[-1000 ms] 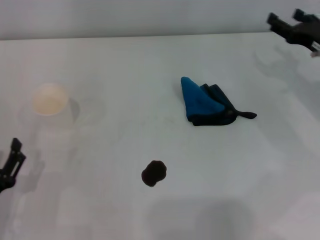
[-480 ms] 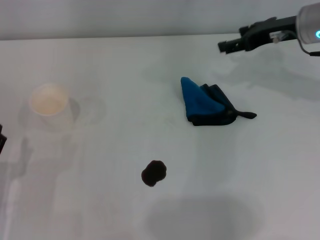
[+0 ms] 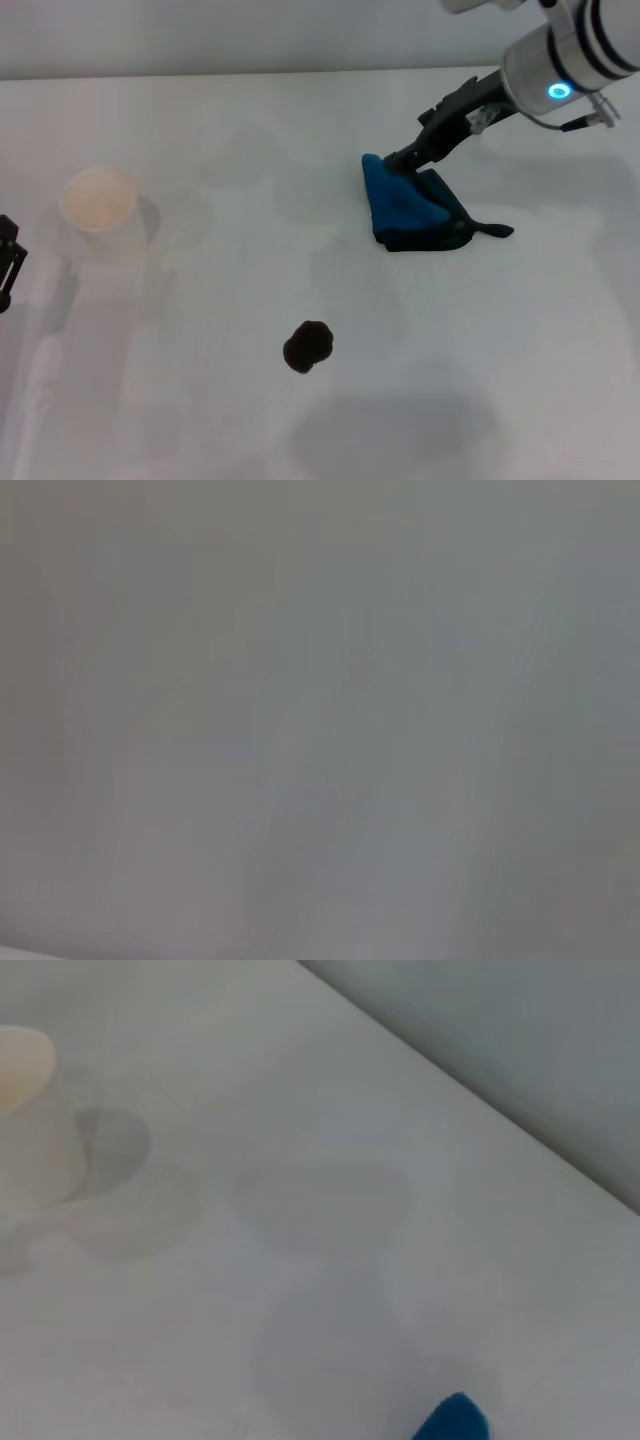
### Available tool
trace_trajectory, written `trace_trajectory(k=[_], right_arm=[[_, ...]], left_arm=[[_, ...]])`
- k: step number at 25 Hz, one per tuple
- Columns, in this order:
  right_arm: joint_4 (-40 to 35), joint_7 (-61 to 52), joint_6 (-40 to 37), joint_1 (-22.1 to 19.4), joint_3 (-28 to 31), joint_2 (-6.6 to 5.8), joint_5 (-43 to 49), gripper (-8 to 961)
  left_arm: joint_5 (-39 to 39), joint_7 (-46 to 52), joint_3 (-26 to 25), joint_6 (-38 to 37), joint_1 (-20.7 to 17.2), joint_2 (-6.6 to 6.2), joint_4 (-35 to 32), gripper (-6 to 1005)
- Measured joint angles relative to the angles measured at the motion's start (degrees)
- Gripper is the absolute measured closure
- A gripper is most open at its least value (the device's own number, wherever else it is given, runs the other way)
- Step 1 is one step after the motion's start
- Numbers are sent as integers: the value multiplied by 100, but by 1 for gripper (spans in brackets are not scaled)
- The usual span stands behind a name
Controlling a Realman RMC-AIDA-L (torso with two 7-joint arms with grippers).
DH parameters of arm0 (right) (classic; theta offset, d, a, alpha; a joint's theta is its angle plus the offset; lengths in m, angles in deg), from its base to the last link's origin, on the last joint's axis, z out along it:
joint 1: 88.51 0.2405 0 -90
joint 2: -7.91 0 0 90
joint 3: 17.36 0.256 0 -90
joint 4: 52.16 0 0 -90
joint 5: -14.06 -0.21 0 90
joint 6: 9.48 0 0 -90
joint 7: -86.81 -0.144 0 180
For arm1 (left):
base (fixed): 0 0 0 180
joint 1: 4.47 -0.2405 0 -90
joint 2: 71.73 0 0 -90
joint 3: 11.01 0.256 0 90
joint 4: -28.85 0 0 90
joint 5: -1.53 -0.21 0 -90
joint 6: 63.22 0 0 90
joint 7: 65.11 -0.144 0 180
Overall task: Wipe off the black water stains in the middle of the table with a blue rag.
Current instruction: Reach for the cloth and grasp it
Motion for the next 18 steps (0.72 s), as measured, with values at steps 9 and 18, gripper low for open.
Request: trace_trajectory(k=[9,18], right_arm=[[639,-497,-533,131,-665,24,391,95],[1230,-511,-1057,258,-919,57,406,98]], left_arm=[[0,36,26,173,15,7,-49,124],[-166,21,59,555,134,4,-207,124]])
